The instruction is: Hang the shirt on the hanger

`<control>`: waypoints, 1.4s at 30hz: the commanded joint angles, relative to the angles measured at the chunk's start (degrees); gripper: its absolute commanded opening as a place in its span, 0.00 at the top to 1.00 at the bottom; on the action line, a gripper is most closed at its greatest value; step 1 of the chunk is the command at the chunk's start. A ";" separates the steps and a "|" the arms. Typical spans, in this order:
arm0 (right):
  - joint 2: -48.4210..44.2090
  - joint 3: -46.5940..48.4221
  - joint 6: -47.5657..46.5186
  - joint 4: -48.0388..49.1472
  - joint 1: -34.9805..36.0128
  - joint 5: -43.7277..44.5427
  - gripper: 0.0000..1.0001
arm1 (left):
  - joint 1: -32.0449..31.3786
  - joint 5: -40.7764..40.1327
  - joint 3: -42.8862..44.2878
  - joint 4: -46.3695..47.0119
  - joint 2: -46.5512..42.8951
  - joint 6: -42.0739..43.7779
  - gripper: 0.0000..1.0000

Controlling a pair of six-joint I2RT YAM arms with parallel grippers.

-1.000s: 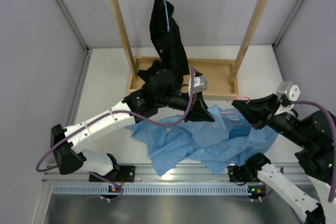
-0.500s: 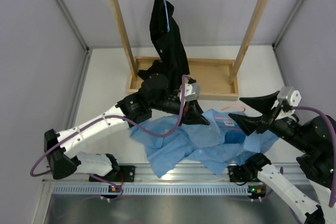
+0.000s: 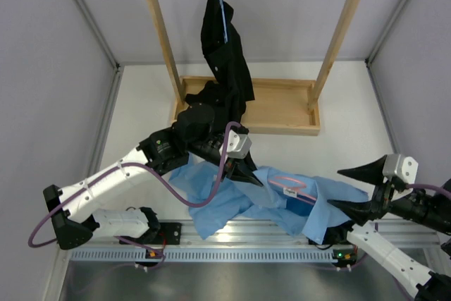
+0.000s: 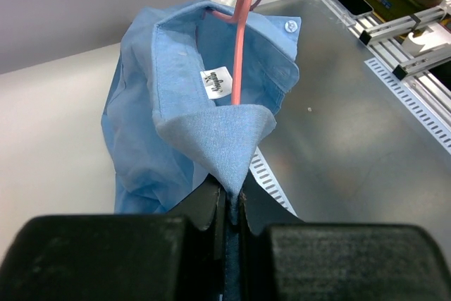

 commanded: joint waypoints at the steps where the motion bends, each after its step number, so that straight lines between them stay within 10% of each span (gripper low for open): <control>1: -0.44 -2.02 -3.03 -5.80 2.02 -7.48 0.30 | 0.04 5.01 2.84 0.13 -0.86 2.62 1.00; 28: -2.03 -14.87 0.05 8.53 2.02 -25.17 0.62 | 0.04 3.00 1.44 10.23 -2.53 -5.11 1.00; 35: -3.78 -12.76 0.31 8.62 2.02 -12.64 1.00 | 0.04 -0.08 -0.40 12.26 -3.67 -6.17 1.00; 42: -7.82 -10.30 1.45 11.16 2.02 0.93 1.00 | 0.04 -8.86 -3.74 15.07 -5.43 -8.54 1.00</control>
